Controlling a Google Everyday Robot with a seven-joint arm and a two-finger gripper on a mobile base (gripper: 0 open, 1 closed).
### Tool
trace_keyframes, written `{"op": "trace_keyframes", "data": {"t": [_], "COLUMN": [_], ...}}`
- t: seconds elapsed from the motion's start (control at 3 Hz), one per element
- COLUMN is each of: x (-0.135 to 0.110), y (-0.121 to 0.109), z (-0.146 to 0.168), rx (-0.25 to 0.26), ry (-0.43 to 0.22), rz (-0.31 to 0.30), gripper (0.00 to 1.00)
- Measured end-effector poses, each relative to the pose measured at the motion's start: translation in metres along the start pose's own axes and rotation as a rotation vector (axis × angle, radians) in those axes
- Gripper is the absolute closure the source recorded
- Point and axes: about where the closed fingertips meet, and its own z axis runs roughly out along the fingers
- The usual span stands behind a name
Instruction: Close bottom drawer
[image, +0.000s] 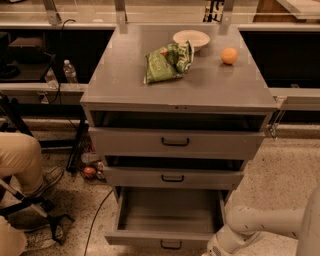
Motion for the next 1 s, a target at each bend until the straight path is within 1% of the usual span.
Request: {"op": "trace_keyframes", "data": {"t": [0.33, 0.67, 1.0], "x": [0.018, 0.018, -0.006], "y": [-0.030, -0.059, -0.101], "z": [0.039, 0.059, 0.092], "rx": [-0.011, 0.052, 0.107], "ry": [0.000, -0.068, -0.183], "rz": [0.049, 0.077, 0.095], "gripper": [0.76, 0.98, 1.00]}}
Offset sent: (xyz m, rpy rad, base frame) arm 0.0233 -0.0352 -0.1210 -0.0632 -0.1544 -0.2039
